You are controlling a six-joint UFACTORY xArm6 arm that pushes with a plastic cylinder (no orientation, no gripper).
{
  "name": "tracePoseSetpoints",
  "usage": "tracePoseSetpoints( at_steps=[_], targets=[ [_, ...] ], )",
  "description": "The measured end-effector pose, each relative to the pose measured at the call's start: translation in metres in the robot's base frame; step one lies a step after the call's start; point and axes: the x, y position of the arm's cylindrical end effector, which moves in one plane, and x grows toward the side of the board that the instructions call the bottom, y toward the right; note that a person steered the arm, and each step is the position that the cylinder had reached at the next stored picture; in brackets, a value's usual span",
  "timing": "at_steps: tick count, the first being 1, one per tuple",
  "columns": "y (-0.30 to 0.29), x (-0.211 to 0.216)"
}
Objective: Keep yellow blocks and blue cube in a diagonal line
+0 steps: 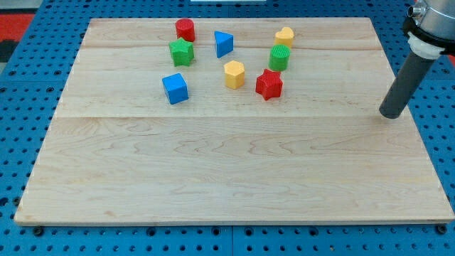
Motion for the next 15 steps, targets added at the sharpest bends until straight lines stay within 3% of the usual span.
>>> tracePoseSetpoints(
  at_steps=[3, 5, 6, 12, 15],
  targets=[
    [-0.014, -0.006],
    [-0.007, -0.083],
    [-0.023, -0.095],
    [-0.044, -0.103],
    [-0.064, -0.196]
  ],
)
